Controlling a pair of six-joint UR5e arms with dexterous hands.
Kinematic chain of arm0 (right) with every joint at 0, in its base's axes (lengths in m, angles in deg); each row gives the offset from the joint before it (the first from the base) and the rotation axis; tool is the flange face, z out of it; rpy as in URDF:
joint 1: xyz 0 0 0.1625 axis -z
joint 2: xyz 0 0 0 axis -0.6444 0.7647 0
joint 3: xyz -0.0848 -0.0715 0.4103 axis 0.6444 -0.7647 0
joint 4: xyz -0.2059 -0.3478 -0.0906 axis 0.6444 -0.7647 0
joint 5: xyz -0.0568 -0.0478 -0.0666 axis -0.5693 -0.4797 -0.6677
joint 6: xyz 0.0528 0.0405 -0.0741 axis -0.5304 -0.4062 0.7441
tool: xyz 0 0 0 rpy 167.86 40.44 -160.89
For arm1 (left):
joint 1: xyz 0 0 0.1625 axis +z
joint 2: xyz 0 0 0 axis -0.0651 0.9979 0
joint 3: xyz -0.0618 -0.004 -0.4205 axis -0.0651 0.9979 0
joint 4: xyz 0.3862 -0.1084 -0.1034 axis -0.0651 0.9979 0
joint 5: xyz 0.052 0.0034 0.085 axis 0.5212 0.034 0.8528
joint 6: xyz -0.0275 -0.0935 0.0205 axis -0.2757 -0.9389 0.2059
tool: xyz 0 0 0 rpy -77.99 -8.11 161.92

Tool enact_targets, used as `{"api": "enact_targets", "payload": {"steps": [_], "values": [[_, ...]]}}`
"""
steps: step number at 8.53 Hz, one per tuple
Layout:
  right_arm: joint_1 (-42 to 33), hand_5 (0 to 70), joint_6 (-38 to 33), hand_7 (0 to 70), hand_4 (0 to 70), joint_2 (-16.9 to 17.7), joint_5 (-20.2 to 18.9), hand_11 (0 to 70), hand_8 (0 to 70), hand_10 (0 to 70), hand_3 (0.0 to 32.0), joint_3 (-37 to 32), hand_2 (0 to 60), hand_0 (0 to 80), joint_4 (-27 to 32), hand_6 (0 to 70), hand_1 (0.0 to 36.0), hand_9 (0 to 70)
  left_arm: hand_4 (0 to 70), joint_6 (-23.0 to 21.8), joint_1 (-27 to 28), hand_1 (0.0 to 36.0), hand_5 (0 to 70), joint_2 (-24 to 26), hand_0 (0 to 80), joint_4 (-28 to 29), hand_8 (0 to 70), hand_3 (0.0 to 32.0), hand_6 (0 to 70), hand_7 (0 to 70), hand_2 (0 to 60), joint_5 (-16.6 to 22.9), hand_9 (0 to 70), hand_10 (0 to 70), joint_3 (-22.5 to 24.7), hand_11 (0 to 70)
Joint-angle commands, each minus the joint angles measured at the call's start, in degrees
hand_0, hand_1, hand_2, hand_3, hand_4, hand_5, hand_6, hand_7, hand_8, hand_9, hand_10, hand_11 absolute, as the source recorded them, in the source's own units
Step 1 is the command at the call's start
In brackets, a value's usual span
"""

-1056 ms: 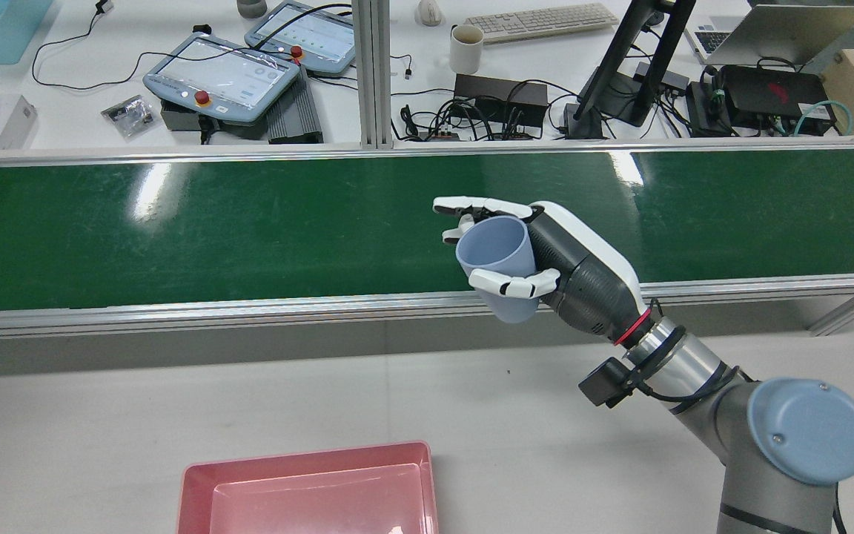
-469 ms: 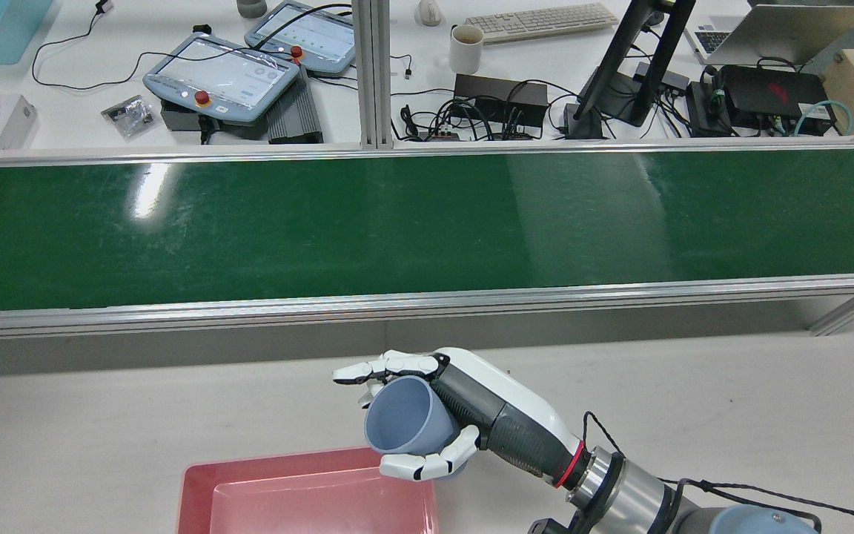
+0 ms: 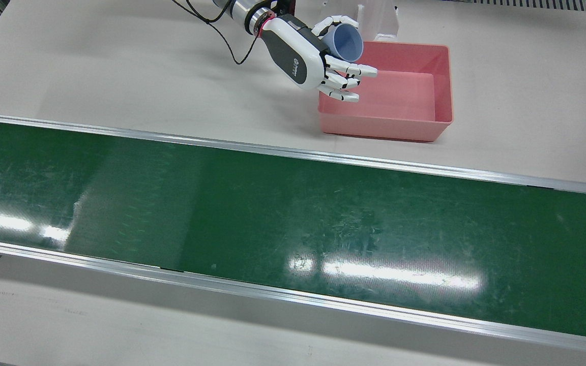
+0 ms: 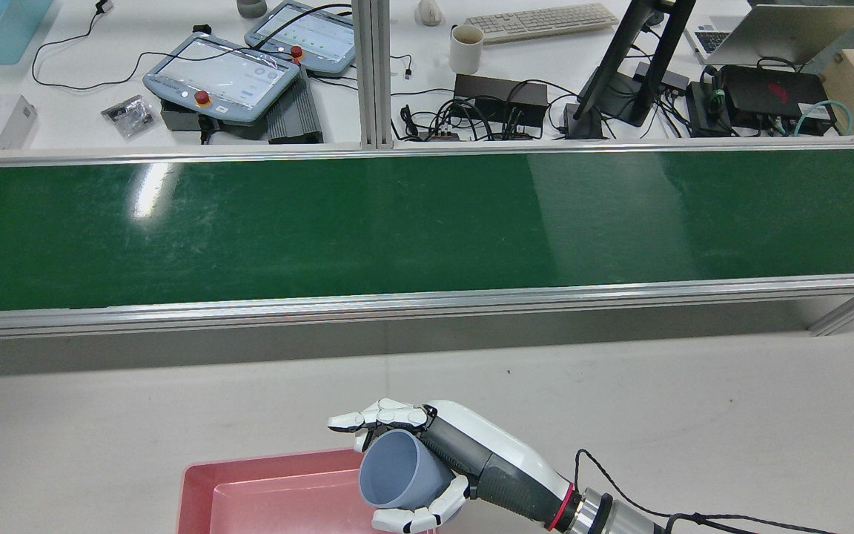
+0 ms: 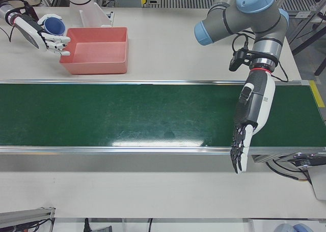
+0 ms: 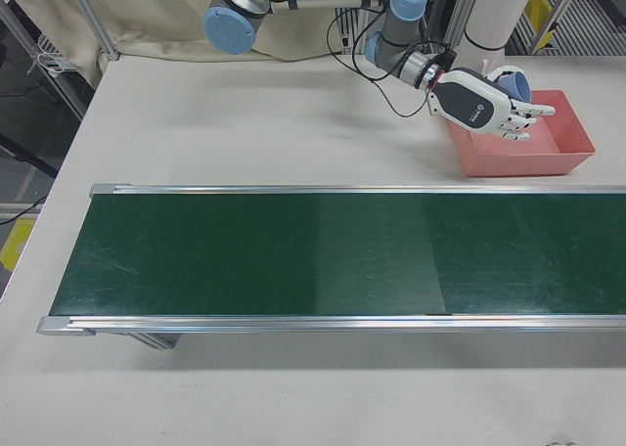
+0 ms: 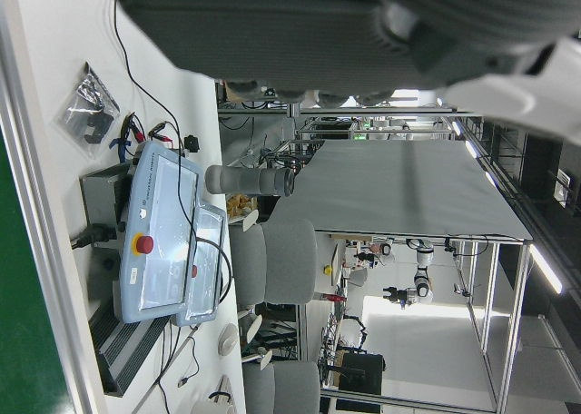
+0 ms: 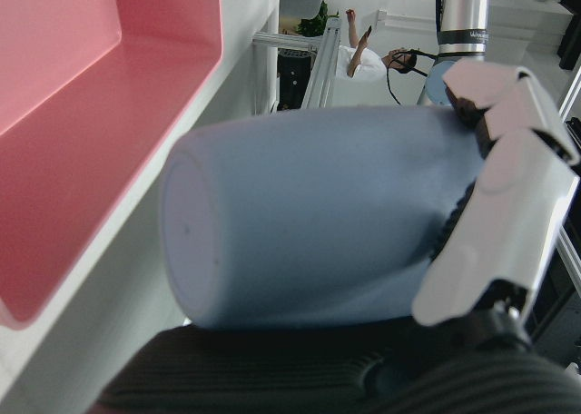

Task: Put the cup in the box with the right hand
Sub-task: 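Lower the cup into the pink box and open the right hand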

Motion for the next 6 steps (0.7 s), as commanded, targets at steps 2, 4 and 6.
{"api": "enact_targets", "payload": {"steps": [2, 4, 6], "values": [[1.27, 4.3, 0.11, 0.0, 0.0, -0.05, 0.07, 0.0, 0.0, 0.0, 0.0, -2.65, 29.2, 47.4, 0.09, 0.0, 22.1, 0.0, 0.0, 0.0, 0.0, 0.0, 0.0, 0.0, 0.0, 0.0, 0.0, 0.0, 0.0, 0.0, 0.0, 0.0, 0.0, 0.0, 0.07, 0.0], [1.45, 4.3, 0.02, 0.0, 0.0, -0.14, 0.07, 0.0, 0.0, 0.0, 0.0, -2.56, 26.9, 47.3, 0.09, 0.0, 21.5, 0.0, 0.0, 0.0, 0.0, 0.0, 0.0, 0.0, 0.0, 0.0, 0.0, 0.0, 0.0, 0.0, 0.0, 0.0, 0.0, 0.0, 0.06, 0.0], [1.53, 4.4, 0.02, 0.0, 0.0, -0.22, 0.07, 0.0, 0.0, 0.0, 0.0, -2.47, 27.4, 47.5, 0.09, 0.0, 21.6, 0.0, 0.0, 0.0, 0.0, 0.0, 0.0, 0.0, 0.0, 0.0, 0.0, 0.0, 0.0, 0.0, 0.0, 0.0, 0.0, 0.0, -0.02, 0.0]]}}
